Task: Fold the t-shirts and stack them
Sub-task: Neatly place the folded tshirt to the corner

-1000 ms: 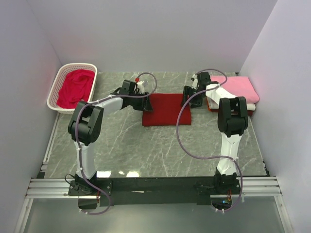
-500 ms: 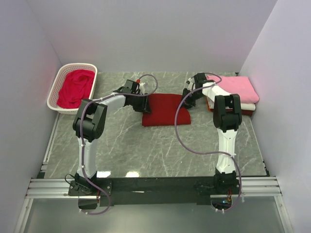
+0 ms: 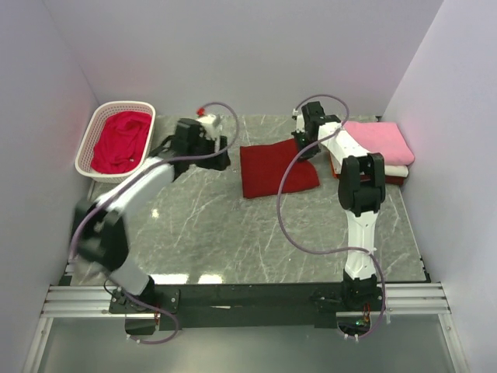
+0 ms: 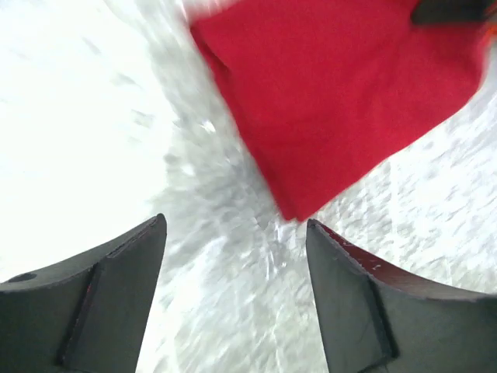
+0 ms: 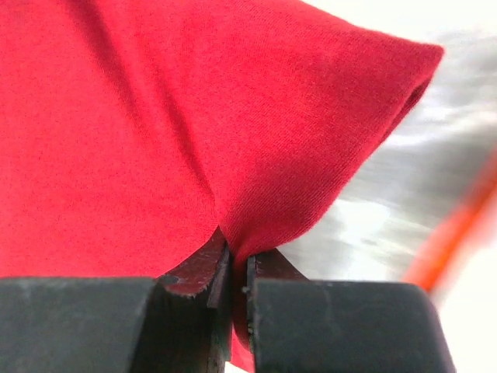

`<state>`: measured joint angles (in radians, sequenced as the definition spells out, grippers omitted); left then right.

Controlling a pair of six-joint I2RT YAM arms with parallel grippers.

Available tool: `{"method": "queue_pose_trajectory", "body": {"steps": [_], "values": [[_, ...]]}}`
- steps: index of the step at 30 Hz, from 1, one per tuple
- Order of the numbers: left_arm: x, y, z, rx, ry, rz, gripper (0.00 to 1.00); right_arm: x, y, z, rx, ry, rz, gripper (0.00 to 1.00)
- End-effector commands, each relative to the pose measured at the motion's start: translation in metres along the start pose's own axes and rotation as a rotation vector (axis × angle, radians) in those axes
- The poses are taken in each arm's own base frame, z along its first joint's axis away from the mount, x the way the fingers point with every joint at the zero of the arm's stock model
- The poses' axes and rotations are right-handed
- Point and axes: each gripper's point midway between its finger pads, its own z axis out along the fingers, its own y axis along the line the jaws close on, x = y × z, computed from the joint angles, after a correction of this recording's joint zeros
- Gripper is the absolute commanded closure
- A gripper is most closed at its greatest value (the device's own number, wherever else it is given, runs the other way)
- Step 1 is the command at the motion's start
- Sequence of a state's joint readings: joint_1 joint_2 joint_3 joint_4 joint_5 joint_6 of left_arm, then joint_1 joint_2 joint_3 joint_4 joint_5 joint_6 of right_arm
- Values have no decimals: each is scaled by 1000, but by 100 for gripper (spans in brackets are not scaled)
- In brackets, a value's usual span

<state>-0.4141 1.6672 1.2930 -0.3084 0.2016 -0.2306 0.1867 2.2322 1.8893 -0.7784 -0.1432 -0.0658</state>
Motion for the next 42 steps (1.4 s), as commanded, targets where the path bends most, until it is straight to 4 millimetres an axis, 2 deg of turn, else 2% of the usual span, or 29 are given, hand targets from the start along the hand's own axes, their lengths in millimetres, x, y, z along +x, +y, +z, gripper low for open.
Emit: {"method": "queue_pose_trajectory", "body": {"steps": [1,2,3,4,6,7,8,10,13,18,24,32,42], "values": [[-25,17,-67,-145,-188,111,21,-39,-34,-76,299,-153,-209,100],[-29,14,-90,-151,-242,129,21,-48,-35,-83,328,-194,-236,100],[-22,16,-98,-163,-252,132,21,-48,-38,-88,353,-203,-247,100],[-6,18,-110,-164,-257,135,21,-54,-41,-100,387,-230,-255,100],[8,19,-119,-163,-267,140,20,-62,-44,-116,425,-258,-272,100],[25,23,-118,-165,-244,142,20,-67,-47,-127,455,-276,-270,100],[23,26,-130,-193,-283,150,20,-72,-49,-135,474,-290,-279,100],[27,26,-138,-195,-310,160,19,-77,-53,-154,515,-316,-280,100],[21,25,-145,-201,-336,179,18,-84,-54,-181,552,-354,-291,100],[24,26,-145,-200,-317,194,18,-89,-59,-226,618,-418,-292,100],[23,21,-147,-181,-321,203,18,-95,-63,-265,681,-471,-306,100],[22,20,-149,-173,-324,210,18,-102,-68,-295,736,-505,-321,100],[23,20,-149,-174,-321,212,18,-101,-68,-334,771,-565,-308,100]]}}
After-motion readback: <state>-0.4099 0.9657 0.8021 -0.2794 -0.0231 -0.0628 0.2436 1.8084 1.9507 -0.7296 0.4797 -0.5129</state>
